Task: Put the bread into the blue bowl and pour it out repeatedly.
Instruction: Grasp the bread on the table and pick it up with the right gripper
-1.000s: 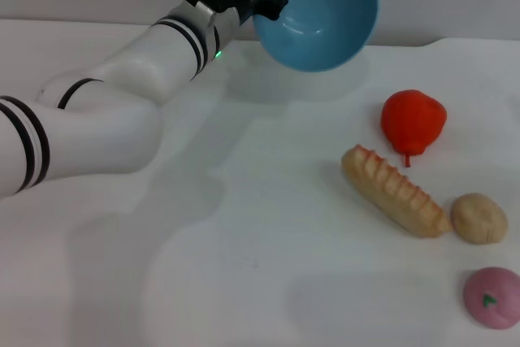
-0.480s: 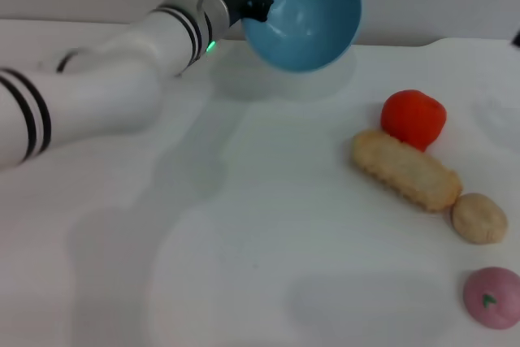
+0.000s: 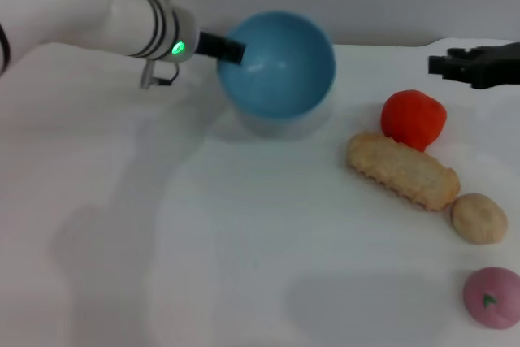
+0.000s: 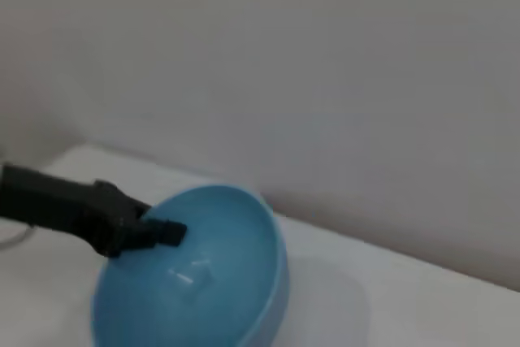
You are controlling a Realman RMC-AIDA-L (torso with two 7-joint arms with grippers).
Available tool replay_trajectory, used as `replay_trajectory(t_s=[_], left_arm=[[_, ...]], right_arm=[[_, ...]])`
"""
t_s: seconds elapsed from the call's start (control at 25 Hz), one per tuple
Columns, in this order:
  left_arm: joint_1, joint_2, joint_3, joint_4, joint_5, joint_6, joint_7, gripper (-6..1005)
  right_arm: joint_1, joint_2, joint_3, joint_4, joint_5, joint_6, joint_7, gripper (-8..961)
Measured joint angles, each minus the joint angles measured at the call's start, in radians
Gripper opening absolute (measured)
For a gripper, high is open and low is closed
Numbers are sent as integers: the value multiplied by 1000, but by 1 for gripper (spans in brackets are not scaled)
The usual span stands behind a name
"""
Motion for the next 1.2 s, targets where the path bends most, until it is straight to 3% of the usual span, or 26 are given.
replay_trajectory(t_s=[0.16,0.32,0.56,0.96,1.2], left_arm=[[9,17,-135,19,82,172,-3,-1],[37,28,-203,62,159,280,-39,-1],[72,42,-222,125,250,403,-131,0],[96,31,-225,220,254,440,-132,-1],[85,24,-225,221,260,432,-120,0]], right_arm=[[52,-1,-76,-78,-172,11,141,405],[131,-1,-112,-75,-310,83,273,405],[184,-1,-168,40,-347,85,292,405],[224,2,-213,231,-368,5,289,404],[225,5,-359,261,-369,-54,294,404]])
